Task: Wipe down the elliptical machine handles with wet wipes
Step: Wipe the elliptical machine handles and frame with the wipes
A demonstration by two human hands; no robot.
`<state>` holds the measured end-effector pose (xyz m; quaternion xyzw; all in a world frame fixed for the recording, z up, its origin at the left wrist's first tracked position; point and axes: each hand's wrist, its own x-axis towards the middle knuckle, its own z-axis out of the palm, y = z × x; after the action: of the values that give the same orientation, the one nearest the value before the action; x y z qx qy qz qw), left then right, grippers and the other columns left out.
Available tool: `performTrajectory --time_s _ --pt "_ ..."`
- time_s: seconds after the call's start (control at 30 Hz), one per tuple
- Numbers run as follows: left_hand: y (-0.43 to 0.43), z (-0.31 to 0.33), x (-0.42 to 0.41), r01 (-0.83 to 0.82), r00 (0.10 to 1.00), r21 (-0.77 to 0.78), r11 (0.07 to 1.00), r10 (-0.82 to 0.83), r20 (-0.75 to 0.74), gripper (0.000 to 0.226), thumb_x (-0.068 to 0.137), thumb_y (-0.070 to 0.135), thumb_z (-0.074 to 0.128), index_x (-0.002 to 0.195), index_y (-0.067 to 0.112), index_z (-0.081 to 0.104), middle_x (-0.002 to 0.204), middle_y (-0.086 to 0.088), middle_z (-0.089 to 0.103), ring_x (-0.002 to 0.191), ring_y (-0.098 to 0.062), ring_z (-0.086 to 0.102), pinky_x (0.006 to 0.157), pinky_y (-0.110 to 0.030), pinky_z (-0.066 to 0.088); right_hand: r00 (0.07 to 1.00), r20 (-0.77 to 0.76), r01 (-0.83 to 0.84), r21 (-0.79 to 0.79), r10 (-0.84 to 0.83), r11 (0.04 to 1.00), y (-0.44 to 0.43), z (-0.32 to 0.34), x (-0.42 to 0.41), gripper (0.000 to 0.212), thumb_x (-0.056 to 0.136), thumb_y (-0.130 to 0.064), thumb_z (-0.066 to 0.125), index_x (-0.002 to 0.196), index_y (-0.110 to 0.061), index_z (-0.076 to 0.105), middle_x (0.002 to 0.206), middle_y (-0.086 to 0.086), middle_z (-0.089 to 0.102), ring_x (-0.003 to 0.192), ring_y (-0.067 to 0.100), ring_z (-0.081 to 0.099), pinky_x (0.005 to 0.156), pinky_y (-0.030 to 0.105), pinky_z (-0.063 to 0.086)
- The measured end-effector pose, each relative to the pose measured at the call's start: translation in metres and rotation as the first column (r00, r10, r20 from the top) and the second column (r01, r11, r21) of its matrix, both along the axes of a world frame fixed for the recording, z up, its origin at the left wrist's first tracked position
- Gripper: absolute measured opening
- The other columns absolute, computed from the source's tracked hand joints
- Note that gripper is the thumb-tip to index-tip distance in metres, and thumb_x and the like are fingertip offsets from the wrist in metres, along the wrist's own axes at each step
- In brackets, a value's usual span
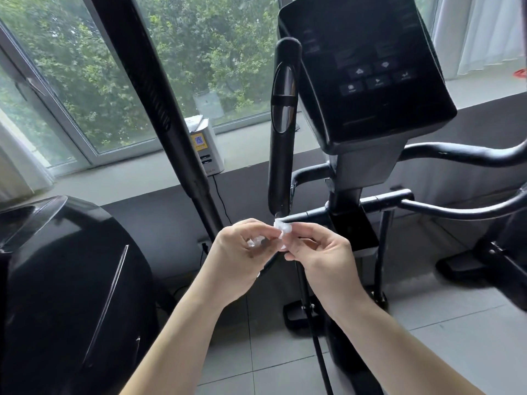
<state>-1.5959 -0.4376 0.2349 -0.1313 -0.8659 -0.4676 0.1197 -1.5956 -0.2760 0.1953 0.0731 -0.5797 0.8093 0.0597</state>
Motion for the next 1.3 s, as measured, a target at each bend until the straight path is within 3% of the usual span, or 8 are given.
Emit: performTrajectory --time_s 0.1,0.27,0.4,0.57,0.73,1.0,1.17,1.3 --pt "-0.001 0.004 0.000 -0.029 1.000 0.001 1.000 0.029 0.007 0.017 0.094 0.006 0.073 0.095 0.021 0.082 0.089 0.007 0.073 0.060 -0.002 0.060 0.057 -0.016 0.047 0.993 -0.032 0.117 0.049 -0.116 0.992 0.000 -0.001 -0.008 0.009 0.088 -0.021 0.082 0.095 -0.015 0.079 0.085 0.003 0.079 0.082 0.019 0.075 0.085 0.038 0.061" --pt "-0.002 0.022 -0.018 -0.187 0.981 0.156 0.970 0.193 -0.028 0.010 0.093 0.023 0.076 0.102 0.022 0.079 0.071 0.002 0.069 0.047 -0.009 0.056 0.048 -0.021 0.049 0.829 -0.414 0.462 0.129 -0.375 0.878 -0.010 0.009 -0.030 0.018 0.089 -0.007 0.080 0.081 -0.018 0.070 0.090 0.005 0.063 0.071 0.009 0.060 0.068 0.016 0.047" --pt "0.001 0.027 -0.036 -0.189 0.981 0.224 0.956 0.194 0.001 0.013 0.095 0.027 0.073 0.106 0.021 0.079 0.056 -0.001 0.063 0.043 -0.010 0.053 0.048 -0.019 0.045 0.648 -0.651 0.619 0.149 -0.394 0.771 -0.025 0.004 -0.048 0.015 0.081 0.014 0.077 0.082 0.001 0.070 0.094 0.008 0.054 0.071 0.014 0.056 0.062 0.024 0.050" --pt "0.003 0.022 -0.044 -0.147 0.989 0.241 0.959 0.145 0.029 0.011 0.094 0.030 0.073 0.099 0.023 0.079 0.055 0.008 0.064 0.046 -0.010 0.056 0.046 -0.022 0.045 0.560 -0.722 0.695 0.143 -0.406 0.704 -0.030 -0.013 -0.053 0.016 0.084 0.012 0.078 0.090 -0.003 0.077 0.093 0.006 0.063 0.068 0.016 0.060 0.059 0.031 0.053" --pt "0.001 0.024 -0.044 -0.140 0.990 0.216 0.966 0.135 0.038 0.013 0.093 0.034 0.073 0.097 0.024 0.080 0.055 0.004 0.064 0.049 -0.010 0.056 0.046 -0.020 0.043 0.579 -0.701 0.693 0.153 -0.417 0.705 -0.035 -0.029 -0.058 0.024 0.081 0.016 0.075 0.090 -0.006 0.077 0.093 0.004 0.067 0.065 0.008 0.056 0.060 0.024 0.051" --pt "0.004 0.024 -0.039 -0.149 0.988 0.183 0.972 0.152 -0.002 0.023 0.087 0.042 0.074 0.100 0.024 0.080 0.054 0.001 0.062 0.048 -0.011 0.056 0.045 -0.022 0.046 0.579 -0.688 0.691 0.131 -0.437 0.711 -0.040 -0.042 -0.069 0.018 0.082 0.010 0.077 0.087 -0.007 0.078 0.088 0.006 0.066 0.055 0.017 0.055 0.057 0.023 0.050" --pt "0.009 0.026 -0.034 -0.158 0.986 0.167 0.973 0.163 -0.017 0.027 0.079 0.039 0.080 0.100 0.022 0.080 0.059 0.005 0.066 0.050 -0.012 0.060 0.051 -0.018 0.048 0.750 -0.499 0.624 0.319 -0.433 0.713 -0.019 -0.063 -0.078 0.020 0.085 0.004 0.078 0.093 -0.014 0.080 0.092 0.000 0.065 0.078 0.009 0.062 0.077 0.019 0.054" --pt "0.013 0.031 -0.033 -0.191 0.981 0.186 0.964 0.193 0.009 0.026 0.079 0.035 0.083 0.098 0.017 0.081 0.063 0.000 0.067 0.049 -0.010 0.058 0.052 -0.016 0.047 0.831 -0.327 0.533 0.229 -0.451 0.815 0.005 -0.049 -0.079 0.019 0.091 -0.001 0.075 0.094 -0.019 0.078 0.099 0.002 0.066 0.094 0.002 0.067 0.082 0.011 0.049"
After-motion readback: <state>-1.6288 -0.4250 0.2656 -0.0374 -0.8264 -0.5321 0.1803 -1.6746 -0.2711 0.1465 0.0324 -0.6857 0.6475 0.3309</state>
